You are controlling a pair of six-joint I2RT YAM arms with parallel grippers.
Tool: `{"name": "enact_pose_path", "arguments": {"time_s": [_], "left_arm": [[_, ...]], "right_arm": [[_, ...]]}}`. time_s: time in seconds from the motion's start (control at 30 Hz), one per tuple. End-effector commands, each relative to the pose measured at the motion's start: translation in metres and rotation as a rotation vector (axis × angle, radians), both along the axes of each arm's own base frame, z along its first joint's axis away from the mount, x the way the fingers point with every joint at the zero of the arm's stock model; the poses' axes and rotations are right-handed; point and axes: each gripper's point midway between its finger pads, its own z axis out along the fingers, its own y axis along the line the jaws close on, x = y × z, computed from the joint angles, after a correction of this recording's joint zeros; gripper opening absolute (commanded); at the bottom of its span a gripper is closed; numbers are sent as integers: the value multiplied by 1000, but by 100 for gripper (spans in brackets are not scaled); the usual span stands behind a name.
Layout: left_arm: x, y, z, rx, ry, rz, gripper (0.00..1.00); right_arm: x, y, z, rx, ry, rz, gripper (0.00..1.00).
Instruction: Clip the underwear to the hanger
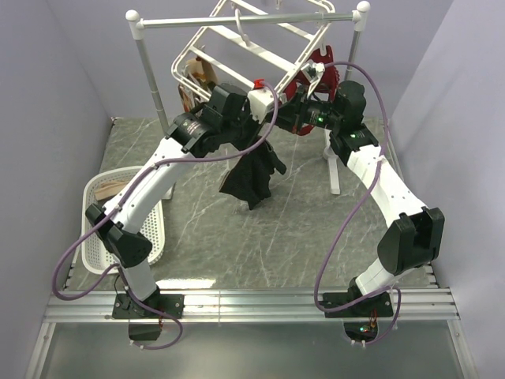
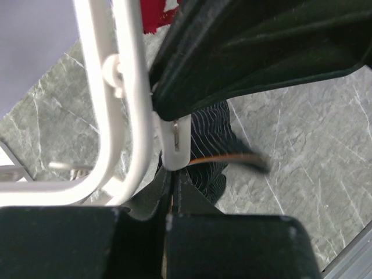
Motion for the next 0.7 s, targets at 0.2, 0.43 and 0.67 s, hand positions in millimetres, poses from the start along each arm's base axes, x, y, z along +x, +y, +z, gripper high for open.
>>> {"name": "enact_pose_path", "arguments": {"time_s": [0.2,0.43,0.67], "left_arm": [[5,14,39,-94,-126,84,0],[13,17,45,-125,-109,114,0],[10,24,48,-173,-97,156,0]], "right_arm": [[-29,13,29,61,-47,113,0],[-33,13,26,50,-93,139,0],[-33,14,26,60,-86,146,0]]}}
